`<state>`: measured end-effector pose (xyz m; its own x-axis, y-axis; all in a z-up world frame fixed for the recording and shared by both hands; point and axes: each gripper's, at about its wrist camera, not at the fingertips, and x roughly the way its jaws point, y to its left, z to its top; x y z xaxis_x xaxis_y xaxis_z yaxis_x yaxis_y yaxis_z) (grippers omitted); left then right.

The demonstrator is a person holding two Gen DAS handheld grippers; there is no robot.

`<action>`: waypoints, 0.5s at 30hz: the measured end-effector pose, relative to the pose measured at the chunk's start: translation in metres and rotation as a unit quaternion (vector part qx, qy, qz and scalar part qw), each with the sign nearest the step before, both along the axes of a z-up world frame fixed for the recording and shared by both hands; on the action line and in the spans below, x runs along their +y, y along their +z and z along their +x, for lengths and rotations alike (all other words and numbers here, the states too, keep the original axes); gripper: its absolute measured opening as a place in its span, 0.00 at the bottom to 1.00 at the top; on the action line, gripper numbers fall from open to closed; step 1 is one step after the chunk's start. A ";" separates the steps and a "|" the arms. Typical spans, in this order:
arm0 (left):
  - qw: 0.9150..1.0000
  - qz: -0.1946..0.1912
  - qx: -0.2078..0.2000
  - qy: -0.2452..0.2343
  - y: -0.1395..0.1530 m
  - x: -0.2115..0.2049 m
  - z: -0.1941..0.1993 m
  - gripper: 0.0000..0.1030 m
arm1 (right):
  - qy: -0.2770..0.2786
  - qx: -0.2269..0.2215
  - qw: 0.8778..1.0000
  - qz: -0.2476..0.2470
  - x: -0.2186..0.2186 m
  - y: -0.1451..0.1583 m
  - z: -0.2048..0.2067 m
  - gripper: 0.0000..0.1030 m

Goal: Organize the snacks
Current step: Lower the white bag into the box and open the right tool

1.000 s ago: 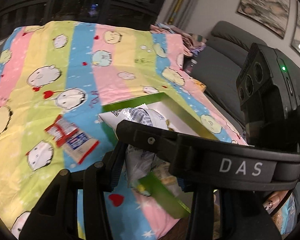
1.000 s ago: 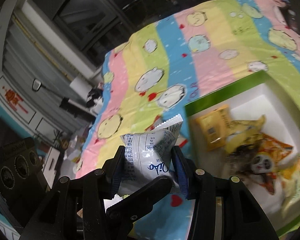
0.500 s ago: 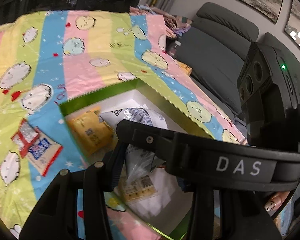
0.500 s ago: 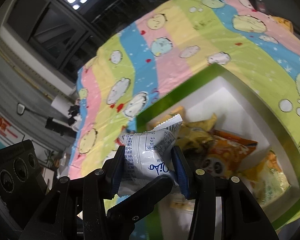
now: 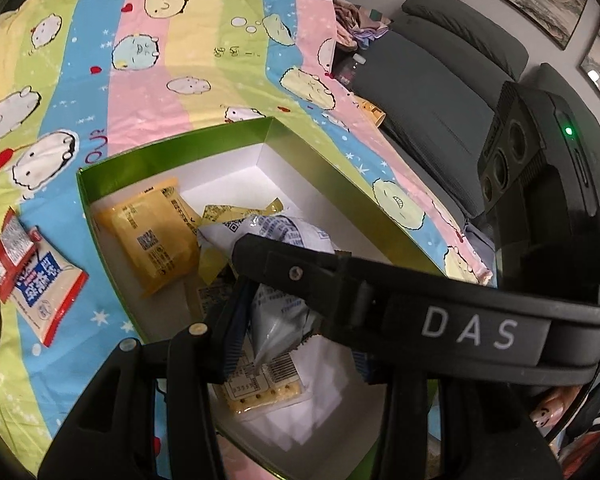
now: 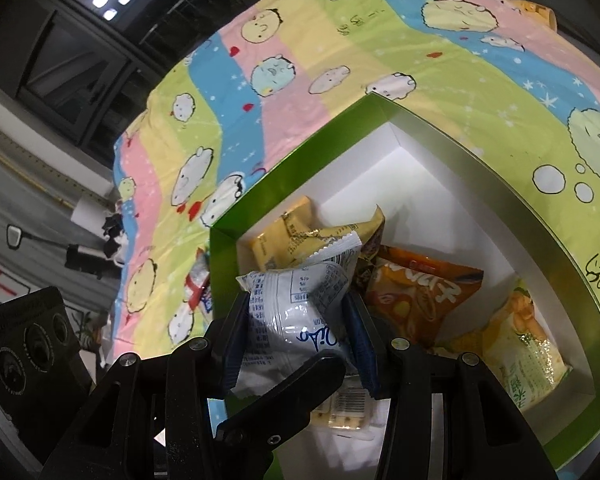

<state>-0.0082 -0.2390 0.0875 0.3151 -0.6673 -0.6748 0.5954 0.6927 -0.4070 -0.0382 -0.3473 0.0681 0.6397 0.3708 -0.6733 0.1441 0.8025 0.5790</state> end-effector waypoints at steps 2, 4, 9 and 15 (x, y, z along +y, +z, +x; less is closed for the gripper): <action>1.000 -0.001 0.003 0.001 -0.001 -0.001 0.001 0.42 | -0.003 0.003 1.000 0.001 -0.001 -0.001 0.001 0.48; 1.000 -0.002 0.007 0.003 -0.003 -0.001 0.002 0.42 | -0.007 0.006 1.000 0.002 -0.003 -0.003 0.002 0.48; 1.000 -0.005 0.009 0.013 0.000 0.005 -0.001 0.50 | -0.019 0.012 1.000 -0.011 -0.003 0.000 0.000 0.48; 0.999 -0.017 -0.024 0.040 0.026 0.044 -0.014 0.69 | -0.040 -0.023 0.999 -0.029 -0.001 0.020 -0.013 0.65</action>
